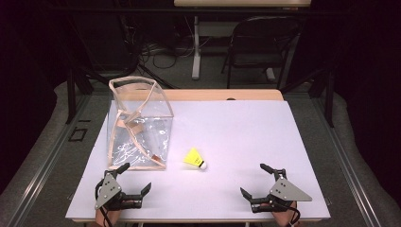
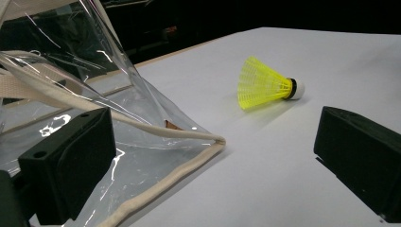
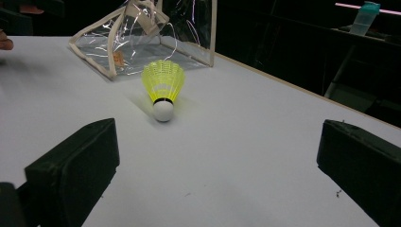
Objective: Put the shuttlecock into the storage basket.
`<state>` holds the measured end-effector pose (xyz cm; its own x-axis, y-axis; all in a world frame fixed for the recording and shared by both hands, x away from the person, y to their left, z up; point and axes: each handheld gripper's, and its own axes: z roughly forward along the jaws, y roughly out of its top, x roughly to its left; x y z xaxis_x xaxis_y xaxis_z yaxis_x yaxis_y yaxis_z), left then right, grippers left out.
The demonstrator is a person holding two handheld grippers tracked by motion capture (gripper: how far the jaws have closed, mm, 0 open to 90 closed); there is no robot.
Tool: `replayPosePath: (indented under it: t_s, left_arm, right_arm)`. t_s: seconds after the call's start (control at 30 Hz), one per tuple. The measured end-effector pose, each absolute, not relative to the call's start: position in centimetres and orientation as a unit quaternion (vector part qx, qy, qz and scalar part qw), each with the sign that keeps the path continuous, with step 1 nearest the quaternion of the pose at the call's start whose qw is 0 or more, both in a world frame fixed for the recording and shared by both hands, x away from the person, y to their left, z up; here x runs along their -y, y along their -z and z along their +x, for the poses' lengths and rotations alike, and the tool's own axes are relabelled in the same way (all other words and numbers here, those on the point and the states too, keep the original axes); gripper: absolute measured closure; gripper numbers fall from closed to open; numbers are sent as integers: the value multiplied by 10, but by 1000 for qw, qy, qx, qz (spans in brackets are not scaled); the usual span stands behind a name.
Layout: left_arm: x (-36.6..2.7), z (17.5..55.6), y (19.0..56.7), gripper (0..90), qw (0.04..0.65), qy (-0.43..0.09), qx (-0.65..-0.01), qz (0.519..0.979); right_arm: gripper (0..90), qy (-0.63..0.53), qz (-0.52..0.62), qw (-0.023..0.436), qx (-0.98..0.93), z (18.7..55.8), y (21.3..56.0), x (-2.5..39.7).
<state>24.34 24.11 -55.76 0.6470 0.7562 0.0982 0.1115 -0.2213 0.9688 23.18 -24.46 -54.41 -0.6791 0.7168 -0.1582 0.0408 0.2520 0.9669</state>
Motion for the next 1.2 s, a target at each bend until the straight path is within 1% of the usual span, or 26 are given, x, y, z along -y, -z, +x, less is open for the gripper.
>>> replayPosePath:
  t_s: [0.47, 0.9, 1.2]
  left_arm:
    - [-239, 246, 554, 1, 541, -294, -294, 731]
    - [-235, 257, 549, 1, 533, -269, -288, 749]
    - [-224, 270, 539, 1, 522, -250, -286, 764]
  right_arm:
    - [0, -551, 259, 302, -734, 232, 544, 243]
    - [0, -546, 258, 300, -739, 233, 545, 240]
    - [0, -545, 263, 298, -738, 233, 545, 243]
